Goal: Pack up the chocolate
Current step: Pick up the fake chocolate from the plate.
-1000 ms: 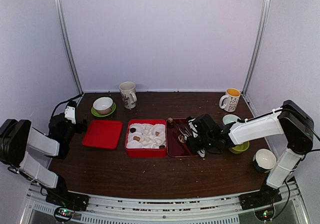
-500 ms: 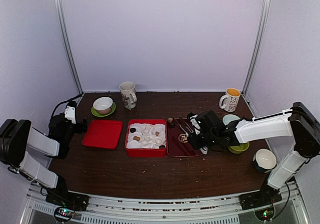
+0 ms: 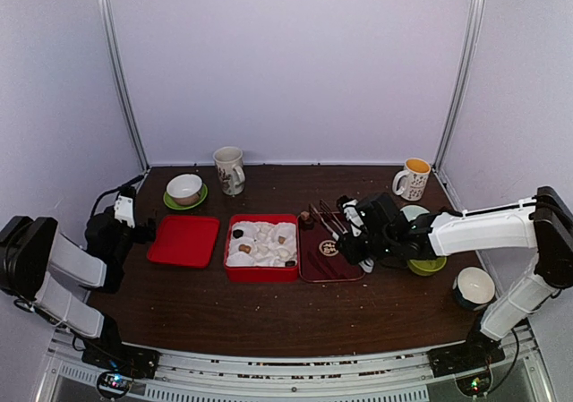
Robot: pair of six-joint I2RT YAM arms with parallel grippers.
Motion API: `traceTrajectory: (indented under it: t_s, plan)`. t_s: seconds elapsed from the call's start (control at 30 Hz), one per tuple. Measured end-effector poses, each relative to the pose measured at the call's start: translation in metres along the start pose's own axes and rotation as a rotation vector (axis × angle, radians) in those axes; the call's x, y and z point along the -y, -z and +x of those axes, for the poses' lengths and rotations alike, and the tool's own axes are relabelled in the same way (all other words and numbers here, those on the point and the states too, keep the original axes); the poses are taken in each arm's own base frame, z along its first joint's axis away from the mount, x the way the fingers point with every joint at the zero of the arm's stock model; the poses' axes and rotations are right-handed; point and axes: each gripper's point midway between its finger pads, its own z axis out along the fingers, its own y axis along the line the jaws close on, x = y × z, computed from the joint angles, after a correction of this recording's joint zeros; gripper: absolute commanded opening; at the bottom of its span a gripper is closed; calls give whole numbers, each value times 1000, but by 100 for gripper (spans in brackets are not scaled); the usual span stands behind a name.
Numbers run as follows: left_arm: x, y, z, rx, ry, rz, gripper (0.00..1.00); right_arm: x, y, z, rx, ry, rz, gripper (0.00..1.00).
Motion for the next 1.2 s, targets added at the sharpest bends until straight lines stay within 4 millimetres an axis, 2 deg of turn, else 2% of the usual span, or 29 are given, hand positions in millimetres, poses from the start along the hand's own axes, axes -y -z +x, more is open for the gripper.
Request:
traceTrajectory:
  t_s: [0.1, 0.17, 0.43, 0.53, 0.63, 0.73, 0.9, 1.2]
  plan:
    - [10, 8, 7, 1, -14, 51, 98, -1, 1, 0, 0, 3, -6, 37]
    - [13, 9, 4, 15, -20, 65, 98, -2, 1, 0, -2, 9, -12, 37]
    - [14, 8, -2, 38, -25, 74, 98, 2, 14, 10, -19, 41, -16, 37]
    - [7, -1, -3, 10, -13, 45, 98, 4, 18, 14, -26, 51, -14, 37]
    - [-11, -17, -13, -7, 22, -43, 98, 5, 20, 18, -35, 59, -14, 38]
    - [-23, -20, -17, -8, 42, -103, 98, 1, 20, 19, -41, 78, -35, 38]
    - [-26, -20, -8, -47, 52, -127, 98, -2, 17, 19, -69, 99, -44, 39]
    - [-28, -19, -7, -51, 60, -142, 98, -8, 5, 1, -76, 86, -38, 40]
